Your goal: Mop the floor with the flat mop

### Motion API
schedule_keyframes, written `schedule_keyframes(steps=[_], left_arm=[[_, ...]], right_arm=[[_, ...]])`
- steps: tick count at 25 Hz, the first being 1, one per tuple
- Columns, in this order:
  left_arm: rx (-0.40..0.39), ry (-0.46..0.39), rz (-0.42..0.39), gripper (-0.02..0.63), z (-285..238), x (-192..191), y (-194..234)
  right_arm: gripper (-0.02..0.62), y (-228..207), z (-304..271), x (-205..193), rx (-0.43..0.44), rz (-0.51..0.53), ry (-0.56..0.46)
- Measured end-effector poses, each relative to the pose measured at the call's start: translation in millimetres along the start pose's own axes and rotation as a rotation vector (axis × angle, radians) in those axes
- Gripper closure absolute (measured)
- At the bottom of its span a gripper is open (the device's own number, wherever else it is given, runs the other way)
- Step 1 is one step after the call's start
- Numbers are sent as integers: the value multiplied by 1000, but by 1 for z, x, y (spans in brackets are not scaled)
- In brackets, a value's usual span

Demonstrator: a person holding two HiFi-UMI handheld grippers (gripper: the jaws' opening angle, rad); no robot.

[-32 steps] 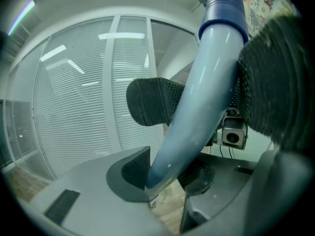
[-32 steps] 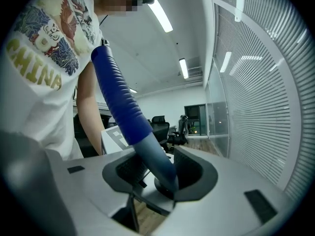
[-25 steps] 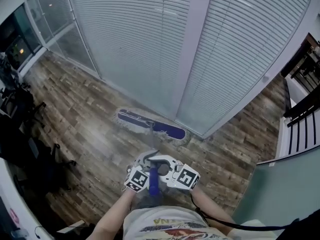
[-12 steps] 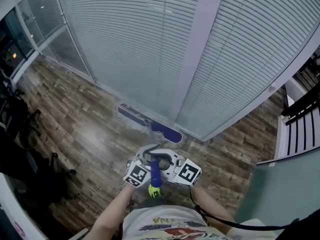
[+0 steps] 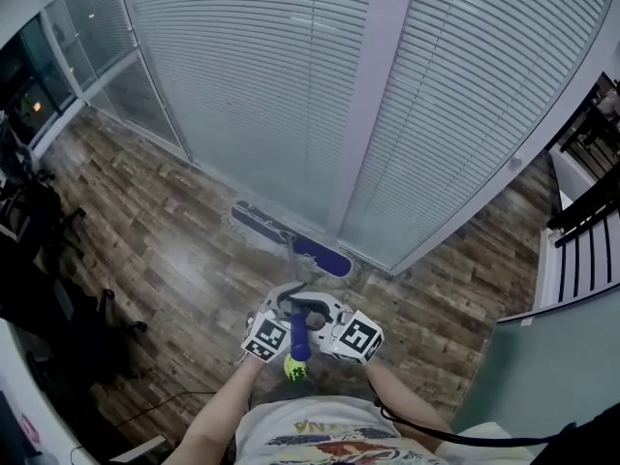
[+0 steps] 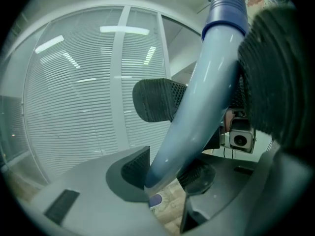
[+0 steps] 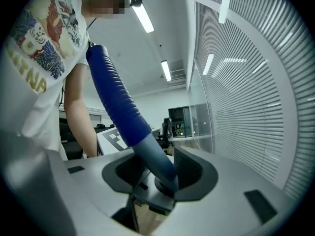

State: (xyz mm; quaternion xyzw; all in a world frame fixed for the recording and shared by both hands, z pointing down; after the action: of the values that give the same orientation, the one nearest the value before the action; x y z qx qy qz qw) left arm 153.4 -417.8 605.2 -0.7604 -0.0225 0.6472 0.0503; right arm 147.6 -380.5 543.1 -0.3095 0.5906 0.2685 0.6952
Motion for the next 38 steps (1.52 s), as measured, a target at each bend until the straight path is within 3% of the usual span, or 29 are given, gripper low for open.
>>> schedule_keyframes(steps=[7,16,22,29,38], left_arm=[[62,36,1,494,-22,13,-86],[206,49,20,494,-12,21,-212],[336,61,32,495,17,22,-278],[438,81,51,495,48,24,-339],[476,54,90,495,99,30,-433]], right_arm=[[425,35,84,5,57,-26,-13],[424,118,180,1,214,-33,-3],[425,178,218,1,346,-34,5],[425,237,248,1,443,-47,20],[423,334,284,-7,512,-54,34]])
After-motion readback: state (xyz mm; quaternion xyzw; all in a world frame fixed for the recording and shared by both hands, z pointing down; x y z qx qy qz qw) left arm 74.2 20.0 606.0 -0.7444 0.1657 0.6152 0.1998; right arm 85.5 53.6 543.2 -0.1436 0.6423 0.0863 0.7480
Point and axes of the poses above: the fingertips, and each gripper's own axes: z backward along the fingers, y to its left, x out of its top, the point moved 5 cm from there along z, backward along the fingers, and after that the axes turned 11 degrees about -y, right-handed, at the moved point
